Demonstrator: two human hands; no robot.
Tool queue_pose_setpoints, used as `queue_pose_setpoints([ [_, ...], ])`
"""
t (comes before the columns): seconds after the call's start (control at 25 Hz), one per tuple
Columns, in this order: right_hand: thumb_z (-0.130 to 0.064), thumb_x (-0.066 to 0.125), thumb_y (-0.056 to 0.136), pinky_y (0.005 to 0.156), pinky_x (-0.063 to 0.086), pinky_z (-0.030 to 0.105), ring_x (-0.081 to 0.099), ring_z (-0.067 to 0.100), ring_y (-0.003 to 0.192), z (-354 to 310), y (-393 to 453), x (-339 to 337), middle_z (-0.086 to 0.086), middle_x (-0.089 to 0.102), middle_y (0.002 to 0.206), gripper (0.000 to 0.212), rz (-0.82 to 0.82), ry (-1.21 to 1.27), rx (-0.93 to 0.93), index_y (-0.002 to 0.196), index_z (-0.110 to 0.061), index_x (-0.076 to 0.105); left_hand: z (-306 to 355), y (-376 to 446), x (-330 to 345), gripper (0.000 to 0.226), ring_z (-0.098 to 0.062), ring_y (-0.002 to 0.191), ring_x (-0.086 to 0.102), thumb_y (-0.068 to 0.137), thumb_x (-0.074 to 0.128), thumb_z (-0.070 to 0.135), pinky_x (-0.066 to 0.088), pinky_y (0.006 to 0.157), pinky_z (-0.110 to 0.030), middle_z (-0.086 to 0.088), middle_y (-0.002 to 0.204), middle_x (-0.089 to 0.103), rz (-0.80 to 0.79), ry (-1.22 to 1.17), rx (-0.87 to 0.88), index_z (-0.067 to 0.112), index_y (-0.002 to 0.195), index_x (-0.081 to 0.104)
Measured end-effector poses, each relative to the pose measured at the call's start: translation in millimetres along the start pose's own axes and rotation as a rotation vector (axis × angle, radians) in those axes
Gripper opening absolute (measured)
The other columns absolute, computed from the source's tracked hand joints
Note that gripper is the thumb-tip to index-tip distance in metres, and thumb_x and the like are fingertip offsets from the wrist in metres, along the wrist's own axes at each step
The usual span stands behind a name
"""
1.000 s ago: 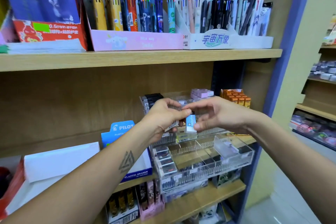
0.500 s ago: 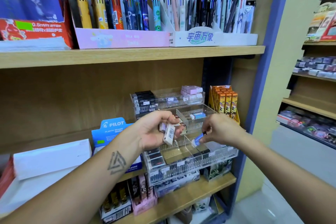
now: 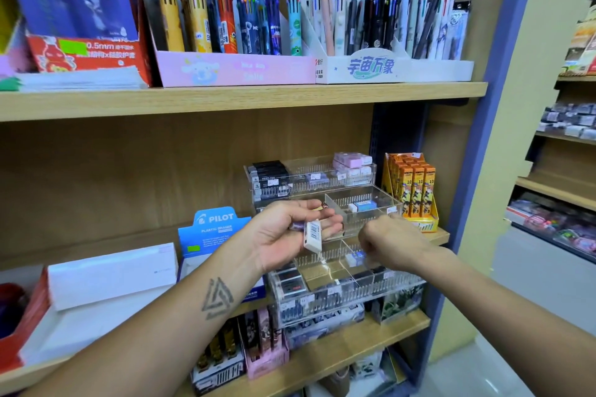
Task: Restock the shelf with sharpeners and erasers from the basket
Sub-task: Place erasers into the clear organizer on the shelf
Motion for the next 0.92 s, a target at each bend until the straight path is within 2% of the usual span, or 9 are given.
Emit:
queue_pose_setpoints([
  [0.12,-0.030,0.072,0.089,0.066,0.056,0.031,0.069,0.015,0.071,-8,-6,-32,-0.006,0.070,0.072,0.013,0.069,0.564,0.053,0.080,-0.020,0.069,6,0,-2,0.032,-0.046,0.112,0.063,0.090,0.043,-0.020,0.056,0.086,-0.054,-0.036,0.119,0.059,0.041,0.021,0.108,-0.007,0.117,0.053],
  [0.2,-0.036,0.076,0.085,0.063,0.058,0.033,0.073,0.022,0.072,-35,-14,-55,0.005,0.074,0.080,0.025,-0.009,1.055,0.026,0.093,-0.015,0.064,8,2,-1,0.028,-0.038,0.100,0.067,0.089,0.050,-0.019,0.059,0.081,-0.048,-0.030,0.108,0.063,0.106,0.071,0.168,-0.006,0.114,0.056],
  [0.32,-0.031,0.085,0.074,0.064,0.061,0.039,0.073,0.025,0.074,-69,-12,-60,0.010,0.070,0.092,0.041,0.009,1.085,-0.001,0.098,-0.016,0.055,8,2,0,0.021,-0.031,0.080,0.067,0.087,0.059,-0.014,0.059,0.080,-0.048,-0.023,0.090,0.066,0.182,0.109,0.208,-0.002,0.104,0.061],
  [0.44,-0.006,0.071,0.088,0.075,0.062,0.045,0.075,0.024,0.073,-70,1,-52,0.014,0.070,0.091,0.016,0.100,1.210,0.125,0.101,-0.009,0.063,16,-3,-7,0.013,-0.030,0.082,0.065,0.090,0.061,-0.008,0.058,0.084,-0.045,-0.024,0.090,0.063,0.226,0.121,0.243,-0.008,0.102,0.062],
  [0.6,0.004,0.064,0.091,0.078,0.061,0.038,0.074,0.031,0.075,-63,10,-52,0.017,0.071,0.083,0.017,0.132,1.443,0.167,0.107,-0.001,0.061,29,-16,-20,0.017,-0.033,0.090,0.069,0.089,0.061,-0.012,0.062,0.077,-0.042,-0.031,0.104,0.065,0.282,0.309,0.247,-0.017,0.105,0.061],
  [0.68,-0.002,0.071,0.087,0.077,0.061,0.036,0.075,0.028,0.077,-65,15,-56,0.012,0.072,0.086,0.017,0.145,1.365,0.113,0.103,-0.006,0.065,34,-19,-21,0.006,-0.030,0.080,0.070,0.088,0.062,-0.013,0.062,0.072,-0.039,-0.029,0.096,0.066,0.312,0.372,0.283,-0.014,0.094,0.063],
  [0.76,-0.015,0.080,0.082,0.074,0.059,0.032,0.072,0.016,0.075,-63,26,-59,0.002,0.073,0.085,0.018,0.219,1.041,0.051,0.098,-0.016,0.072,41,-16,-19,0.002,-0.027,0.071,0.070,0.088,0.063,-0.013,0.062,0.069,-0.038,-0.026,0.086,0.067,0.331,0.392,0.315,-0.011,0.086,0.064],
  [0.84,-0.026,0.079,0.082,0.076,0.055,0.032,0.066,0.012,0.079,-61,39,-67,-0.003,0.070,0.090,0.019,0.331,0.747,-0.018,0.100,-0.021,0.074,51,-9,-15,0.007,-0.025,0.066,0.068,0.088,0.063,-0.013,0.062,0.068,-0.037,-0.026,0.085,0.064,0.326,0.377,0.329,-0.009,0.082,0.063],
  [0.92,-0.028,0.073,0.088,0.080,0.054,0.034,0.063,0.014,0.085,-51,58,-74,-0.001,0.070,0.097,0.024,0.396,0.597,-0.046,0.110,-0.018,0.074,64,-2,-10,0.006,-0.025,0.069,0.066,0.089,0.060,-0.013,0.062,0.067,-0.038,-0.028,0.087,0.060,0.329,0.331,0.340,-0.011,0.084,0.061],
])
Point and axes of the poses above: each hand's wrist, its own y-axis towards the middle knuckle, its own x-axis out of the palm, z = x × y, the point moved 1 cm from there along y, towards the middle knuckle
